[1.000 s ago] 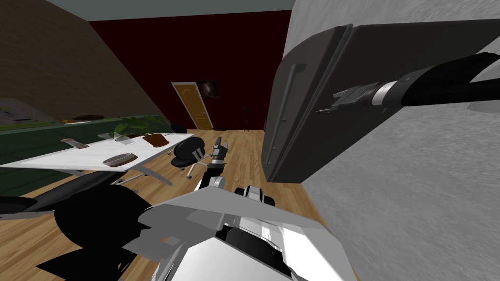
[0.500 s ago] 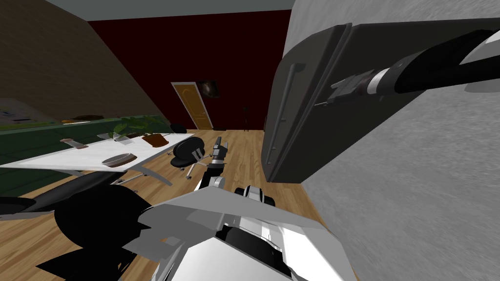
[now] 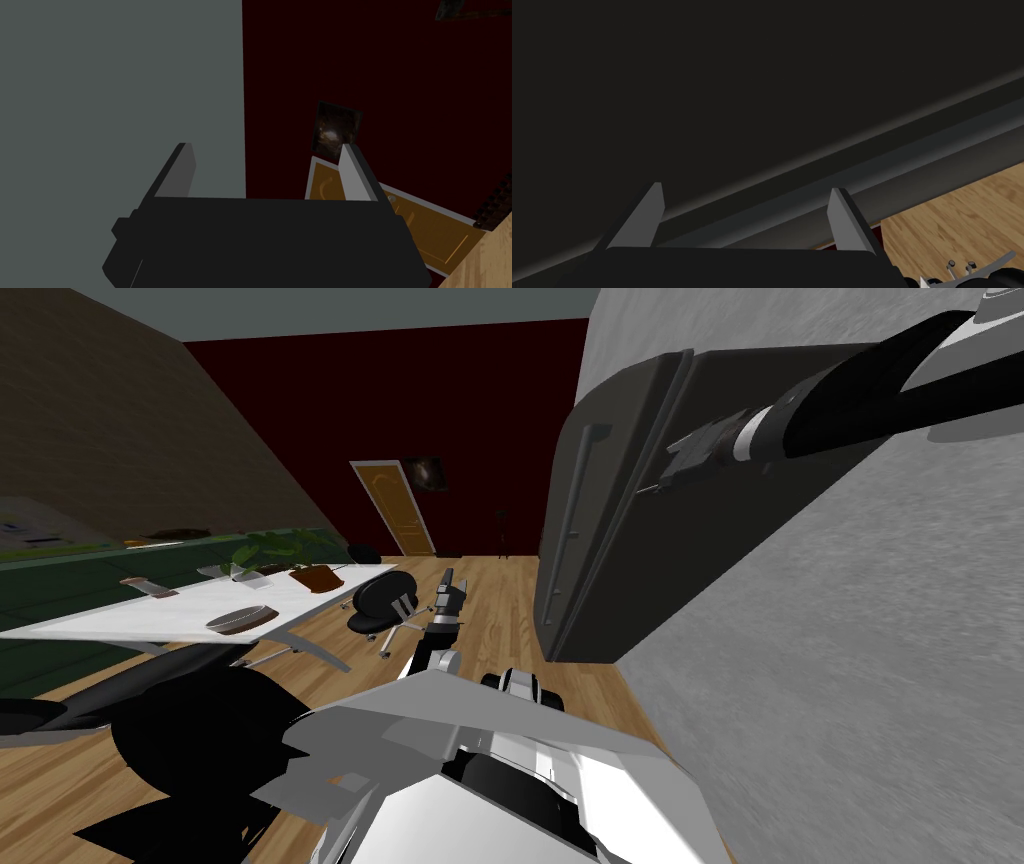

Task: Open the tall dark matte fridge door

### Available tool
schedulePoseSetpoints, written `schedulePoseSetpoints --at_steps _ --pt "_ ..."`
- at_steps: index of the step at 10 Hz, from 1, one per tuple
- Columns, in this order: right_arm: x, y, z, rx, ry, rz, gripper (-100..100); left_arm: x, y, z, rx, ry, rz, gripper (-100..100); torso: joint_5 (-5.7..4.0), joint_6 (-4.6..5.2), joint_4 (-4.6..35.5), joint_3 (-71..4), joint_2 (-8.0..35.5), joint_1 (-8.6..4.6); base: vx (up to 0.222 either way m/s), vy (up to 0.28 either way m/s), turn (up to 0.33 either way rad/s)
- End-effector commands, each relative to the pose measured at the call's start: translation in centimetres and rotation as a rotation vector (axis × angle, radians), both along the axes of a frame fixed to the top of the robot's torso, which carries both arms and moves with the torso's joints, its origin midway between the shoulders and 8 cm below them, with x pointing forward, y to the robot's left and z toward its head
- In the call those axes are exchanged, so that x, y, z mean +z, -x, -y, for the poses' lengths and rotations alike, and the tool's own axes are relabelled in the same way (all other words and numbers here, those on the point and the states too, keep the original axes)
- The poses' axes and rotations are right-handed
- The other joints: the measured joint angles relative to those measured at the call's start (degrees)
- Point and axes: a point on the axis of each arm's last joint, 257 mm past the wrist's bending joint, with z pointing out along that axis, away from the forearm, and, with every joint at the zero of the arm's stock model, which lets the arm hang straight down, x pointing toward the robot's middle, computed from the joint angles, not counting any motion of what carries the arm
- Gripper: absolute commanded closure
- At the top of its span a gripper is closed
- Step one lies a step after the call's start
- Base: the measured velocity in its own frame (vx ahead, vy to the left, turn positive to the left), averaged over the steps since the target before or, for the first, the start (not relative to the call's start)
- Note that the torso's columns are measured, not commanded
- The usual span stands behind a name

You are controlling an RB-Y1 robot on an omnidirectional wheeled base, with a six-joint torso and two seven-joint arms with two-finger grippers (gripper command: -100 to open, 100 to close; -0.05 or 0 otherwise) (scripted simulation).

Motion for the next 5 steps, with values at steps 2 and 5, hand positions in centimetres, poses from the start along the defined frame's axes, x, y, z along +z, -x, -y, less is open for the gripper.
schedulePoseSetpoints --at_steps 2,5 --pt "3.0 -0.9 -3.2 0.006 0.095 0.059 -100 0.0 0.0 0.0 0.0 0.0 0.0 0 0.11 -0.11 0.0 -0.1 -0.1 0.15 0.007 -0.032 -0.006" --pt "5.7 -1.6 -5.8 0.002 0.159 0.121 -100 0.0 0.0 0.0 0.0 0.0 0.0 0 0.3 -0.32 -0.1 -0.3 -0.4 0.48 0.008 -0.032 -0.008"
